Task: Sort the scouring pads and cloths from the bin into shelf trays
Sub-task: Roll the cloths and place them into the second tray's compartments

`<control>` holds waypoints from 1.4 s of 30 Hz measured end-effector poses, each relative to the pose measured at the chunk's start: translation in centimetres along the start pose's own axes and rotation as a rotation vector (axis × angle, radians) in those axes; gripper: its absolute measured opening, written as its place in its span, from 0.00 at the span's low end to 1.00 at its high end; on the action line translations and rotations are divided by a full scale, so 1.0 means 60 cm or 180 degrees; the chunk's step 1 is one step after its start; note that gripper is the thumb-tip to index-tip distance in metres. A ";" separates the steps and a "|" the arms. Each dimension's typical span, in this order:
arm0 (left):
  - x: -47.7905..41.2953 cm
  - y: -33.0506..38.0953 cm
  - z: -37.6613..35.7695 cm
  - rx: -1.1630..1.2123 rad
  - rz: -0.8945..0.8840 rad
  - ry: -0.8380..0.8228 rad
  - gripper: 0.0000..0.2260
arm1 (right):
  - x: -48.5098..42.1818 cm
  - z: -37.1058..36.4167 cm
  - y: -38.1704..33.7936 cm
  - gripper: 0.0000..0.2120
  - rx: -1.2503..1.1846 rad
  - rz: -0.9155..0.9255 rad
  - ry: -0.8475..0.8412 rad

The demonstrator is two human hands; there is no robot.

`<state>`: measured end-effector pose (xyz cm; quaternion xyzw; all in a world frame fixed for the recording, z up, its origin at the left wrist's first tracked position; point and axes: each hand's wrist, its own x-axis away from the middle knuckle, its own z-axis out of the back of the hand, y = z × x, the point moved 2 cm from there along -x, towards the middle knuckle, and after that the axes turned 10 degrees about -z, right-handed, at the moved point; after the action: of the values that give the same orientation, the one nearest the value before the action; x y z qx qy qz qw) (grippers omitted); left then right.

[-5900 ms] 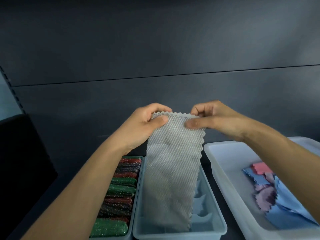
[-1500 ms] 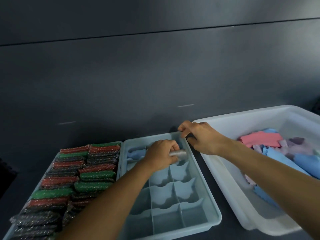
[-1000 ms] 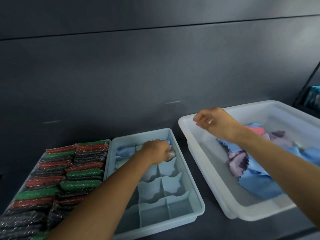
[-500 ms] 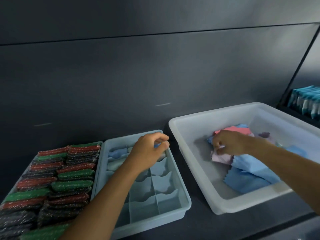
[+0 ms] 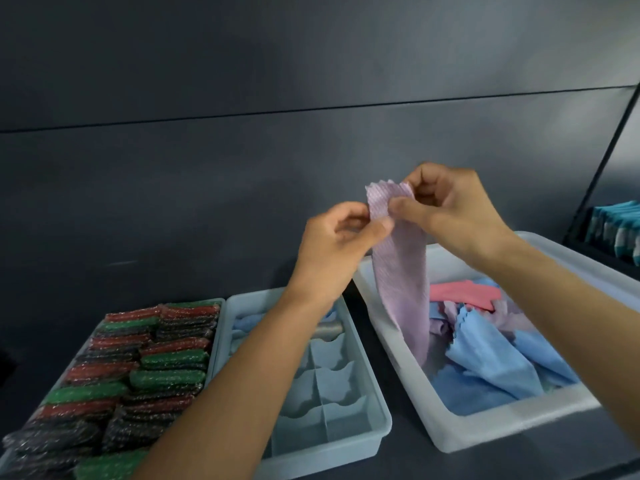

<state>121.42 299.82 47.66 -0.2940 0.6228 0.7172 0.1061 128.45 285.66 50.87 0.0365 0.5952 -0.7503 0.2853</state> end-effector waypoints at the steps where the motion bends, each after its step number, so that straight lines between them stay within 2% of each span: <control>1: -0.008 0.011 0.009 -0.0078 -0.0183 0.0096 0.02 | 0.002 -0.007 -0.014 0.08 -0.0098 0.0064 0.0022; 5: -0.028 0.056 0.049 -0.0366 -0.0721 0.0142 0.01 | 0.005 -0.026 -0.058 0.09 -0.0266 0.0260 -0.0133; 7: -0.034 0.076 0.065 -0.0326 -0.0669 -0.0096 0.03 | 0.002 -0.033 -0.075 0.11 -0.0364 0.0336 -0.0465; 9: -0.040 0.096 0.075 -0.0180 -0.0491 -0.0414 0.04 | -0.005 -0.038 -0.088 0.20 -0.0637 0.0274 -0.0988; 11: -0.045 0.117 0.086 -0.0204 -0.0453 -0.0486 0.05 | -0.014 -0.042 -0.103 0.30 -0.0677 0.0117 -0.1436; 12: -0.046 0.125 0.093 -0.0240 -0.0465 -0.0466 0.05 | -0.016 -0.043 -0.110 0.32 -0.0603 0.0042 -0.1587; 14: -0.044 0.137 0.107 -0.0323 -0.0511 -0.0448 0.05 | -0.018 -0.041 -0.118 0.26 -0.0390 -0.0119 -0.1736; 17: -0.036 0.142 0.133 -0.0449 -0.0486 -0.0363 0.06 | -0.014 -0.037 -0.111 0.19 -0.0241 -0.0276 -0.1746; 21: -0.022 0.132 0.156 -0.0352 -0.0273 -0.0257 0.05 | -0.007 -0.050 -0.095 0.20 -0.0859 -0.0524 -0.1866; 24: -0.012 0.127 0.158 -0.0155 -0.0157 -0.0199 0.06 | 0.003 -0.070 -0.091 0.14 -0.1394 -0.0606 -0.1893; 27: -0.005 0.125 0.160 -0.0228 -0.0177 -0.0174 0.07 | 0.014 -0.087 -0.091 0.17 -0.1755 -0.0673 -0.1989; 30: 0.001 0.119 0.164 -0.0240 -0.0130 -0.0152 0.07 | 0.019 -0.095 -0.085 0.18 -0.1667 -0.0691 -0.1981; 33: 0.006 0.107 0.164 -0.0346 -0.0005 -0.0136 0.05 | 0.026 -0.105 -0.083 0.07 -0.1484 -0.0711 -0.1866; 36: 0.008 0.085 0.161 -0.0671 0.0036 0.0238 0.04 | 0.025 -0.114 -0.086 0.08 -0.1745 -0.0862 -0.1498; 38: 0.020 0.080 0.157 -0.0880 -0.0097 0.0580 0.08 | 0.021 -0.121 -0.080 0.10 -0.1825 -0.1007 -0.1208; 39: 0.029 0.079 0.153 -0.0806 -0.0121 0.0512 0.11 | 0.022 -0.125 -0.078 0.08 -0.1852 -0.1057 -0.1111; 41: 0.050 0.072 0.136 -0.0452 0.0028 -0.0088 0.21 | 0.023 -0.135 -0.070 0.04 -0.2027 -0.1130 -0.1068; 42: 0.060 0.067 0.126 -0.0428 0.0094 -0.0356 0.26 | 0.024 -0.139 -0.066 0.07 -0.2120 -0.1166 -0.1087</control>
<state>114.22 305.46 49.39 -0.2508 0.5707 0.7742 0.1101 122.97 293.25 51.36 -0.2892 0.7462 -0.5505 0.2379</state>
